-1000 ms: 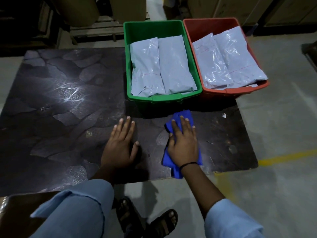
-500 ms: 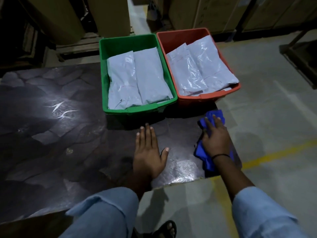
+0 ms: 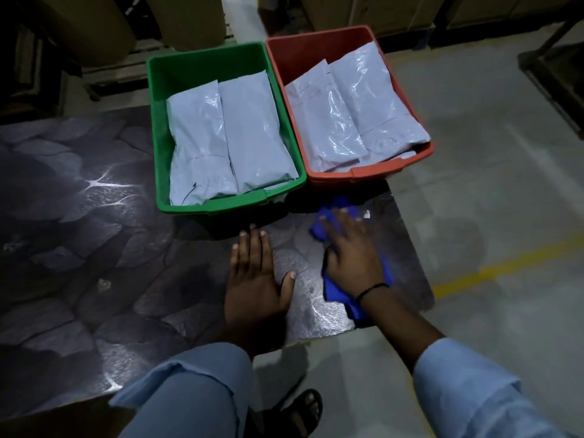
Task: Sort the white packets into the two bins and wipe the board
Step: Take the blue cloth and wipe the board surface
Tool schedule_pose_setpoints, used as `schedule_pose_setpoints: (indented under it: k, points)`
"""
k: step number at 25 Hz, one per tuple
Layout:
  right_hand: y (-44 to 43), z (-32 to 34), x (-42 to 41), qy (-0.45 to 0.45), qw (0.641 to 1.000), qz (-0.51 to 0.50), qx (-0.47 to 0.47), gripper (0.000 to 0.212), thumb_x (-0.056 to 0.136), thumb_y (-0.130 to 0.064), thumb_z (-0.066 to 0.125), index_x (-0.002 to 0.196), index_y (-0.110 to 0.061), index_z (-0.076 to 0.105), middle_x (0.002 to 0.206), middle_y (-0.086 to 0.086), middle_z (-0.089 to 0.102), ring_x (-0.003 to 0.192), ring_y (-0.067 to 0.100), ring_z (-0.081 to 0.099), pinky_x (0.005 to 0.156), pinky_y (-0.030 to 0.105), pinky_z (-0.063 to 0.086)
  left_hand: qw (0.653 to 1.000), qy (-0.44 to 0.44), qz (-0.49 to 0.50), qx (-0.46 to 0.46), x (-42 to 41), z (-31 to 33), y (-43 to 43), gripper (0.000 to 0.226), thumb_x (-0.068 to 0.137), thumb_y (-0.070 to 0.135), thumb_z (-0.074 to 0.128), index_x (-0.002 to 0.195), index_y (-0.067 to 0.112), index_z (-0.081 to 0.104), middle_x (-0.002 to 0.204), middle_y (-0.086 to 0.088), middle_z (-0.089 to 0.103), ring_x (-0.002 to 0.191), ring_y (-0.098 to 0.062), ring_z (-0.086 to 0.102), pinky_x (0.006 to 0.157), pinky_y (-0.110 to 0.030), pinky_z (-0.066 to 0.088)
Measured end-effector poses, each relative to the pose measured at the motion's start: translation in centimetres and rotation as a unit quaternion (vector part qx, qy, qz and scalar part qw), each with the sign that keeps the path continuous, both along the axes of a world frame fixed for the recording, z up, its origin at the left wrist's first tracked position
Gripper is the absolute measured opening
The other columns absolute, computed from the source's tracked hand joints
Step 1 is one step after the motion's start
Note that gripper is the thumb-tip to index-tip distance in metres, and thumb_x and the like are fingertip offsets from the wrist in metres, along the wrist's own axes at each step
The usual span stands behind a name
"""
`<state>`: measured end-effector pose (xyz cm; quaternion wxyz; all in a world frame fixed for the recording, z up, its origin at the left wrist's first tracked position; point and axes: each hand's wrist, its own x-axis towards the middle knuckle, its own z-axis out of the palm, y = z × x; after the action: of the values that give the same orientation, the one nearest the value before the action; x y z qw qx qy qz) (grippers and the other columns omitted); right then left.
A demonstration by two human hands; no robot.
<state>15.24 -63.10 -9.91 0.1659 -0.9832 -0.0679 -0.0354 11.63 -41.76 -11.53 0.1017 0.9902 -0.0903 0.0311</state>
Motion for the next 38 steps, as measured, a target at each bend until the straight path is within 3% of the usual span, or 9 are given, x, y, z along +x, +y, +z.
schedule_pose_setpoints:
  k: [3, 8, 14, 19, 22, 26, 31, 34, 38]
  points:
    - [-0.8, 0.3, -3.0, 0.005, 0.986, 0.163, -0.022, 0.057, 0.088, -0.019, 0.051, 0.144, -0.019, 0.05, 0.157, 0.008, 0.038, 0.147, 0.026, 0.031, 0.122, 0.046, 0.022, 1.0, -0.002, -0.001, -0.009, 0.0, 0.0, -0.1, 0.086, 0.093, 0.055, 0.044, 0.156, -0.003, 0.027, 0.166, -0.022, 0.017, 0.155, -0.039, 0.014, 0.123, -0.055, 0.021]
    - [-8.0, 0.3, 0.7, -0.012, 0.997, -0.073, 0.006, 0.057, 0.086, -0.025, 0.041, 0.14, -0.017, 0.055, 0.151, 0.014, 0.045, 0.14, 0.033, 0.042, 0.114, 0.052, 0.034, 1.0, -0.001, 0.005, -0.015, 0.0, 0.3, -0.3, 0.087, 0.094, 0.055, 0.044, 0.158, 0.0, 0.022, 0.167, -0.02, 0.013, 0.156, -0.036, 0.01, 0.125, -0.052, 0.015]
    - [-6.6, 0.3, -5.9, -0.011, 0.999, 0.043, -0.002, 0.053, 0.092, -0.022, 0.044, 0.144, -0.016, 0.05, 0.157, 0.007, 0.038, 0.147, 0.025, 0.031, 0.119, 0.05, 0.027, 1.0, -0.001, 0.009, -0.009, -0.1, 0.1, -0.2, 0.088, 0.094, 0.057, 0.042, 0.158, 0.001, 0.021, 0.168, -0.02, 0.01, 0.156, -0.035, 0.007, 0.126, -0.052, 0.014]
    - [-10.2, -0.2, -2.2, -0.007, 0.995, -0.099, 0.028, 0.056, 0.088, -0.027, 0.039, 0.141, -0.017, 0.055, 0.153, 0.014, 0.043, 0.142, 0.032, 0.039, 0.113, 0.054, 0.036, 1.0, 0.0, 0.008, 0.001, -0.1, -0.1, -0.3, 0.087, 0.095, 0.058, 0.04, 0.158, 0.001, 0.022, 0.168, -0.02, 0.012, 0.156, -0.035, 0.008, 0.126, -0.05, 0.014]
    - [-8.2, -0.3, -0.6, 0.002, 0.99, -0.132, 0.042, 0.057, 0.085, -0.027, 0.039, 0.138, -0.015, 0.057, 0.15, 0.017, 0.045, 0.14, 0.036, 0.041, 0.114, 0.055, 0.034, 1.0, -0.004, 0.004, -0.006, 0.1, -0.2, -0.2, 0.085, 0.095, 0.056, 0.043, 0.156, -0.001, 0.028, 0.165, -0.024, 0.02, 0.154, -0.04, 0.017, 0.125, -0.052, 0.016]
    - [-4.5, -0.5, -4.1, -0.003, 0.998, -0.055, 0.019, 0.055, 0.088, -0.022, 0.047, 0.143, -0.017, 0.052, 0.154, 0.014, 0.041, 0.143, 0.033, 0.037, 0.118, 0.052, 0.027, 0.999, -0.003, -0.007, -0.039, -0.1, -0.1, -0.2, 0.081, 0.096, 0.051, 0.044, 0.154, -0.003, 0.03, 0.163, -0.026, 0.023, 0.152, -0.042, 0.019, 0.125, -0.052, 0.016]
    - [6.5, 0.2, -10.5, 0.037, 0.996, 0.028, 0.075, 0.057, 0.091, -0.021, 0.047, 0.147, -0.021, 0.046, 0.16, 0.006, 0.032, 0.15, 0.023, 0.025, 0.122, 0.047, 0.019, 0.997, 0.056, -0.026, -0.05, -0.6, 1.6, 1.0, 0.071, 0.096, 0.041, 0.031, 0.154, 0.0, 0.035, 0.165, -0.023, 0.021, 0.154, -0.038, 0.017, 0.126, -0.052, 0.016]
    - [11.6, 0.1, -10.8, 0.038, 0.995, 0.036, 0.09, 0.055, 0.091, -0.017, 0.052, 0.145, -0.02, 0.049, 0.159, 0.006, 0.034, 0.149, 0.022, 0.027, 0.124, 0.042, 0.015, 0.994, 0.058, 0.057, -0.068, -1.5, 1.3, 6.1, 0.066, 0.095, 0.038, 0.031, 0.152, 0.005, 0.04, 0.164, -0.021, 0.024, 0.153, -0.042, 0.018, 0.124, -0.055, 0.013]
    - [14.9, 0.0, -9.6, 0.017, 0.993, 0.067, 0.092, 0.051, 0.086, -0.012, 0.053, 0.137, -0.015, 0.059, 0.152, 0.009, 0.045, 0.143, 0.027, 0.039, 0.119, 0.047, 0.027, 0.992, 0.04, 0.118, -0.034, -2.3, 0.5, 19.0, 0.07, 0.097, 0.045, 0.032, 0.154, 0.005, 0.036, 0.167, -0.018, 0.019, 0.154, -0.043, 0.012, 0.125, -0.056, 0.011]
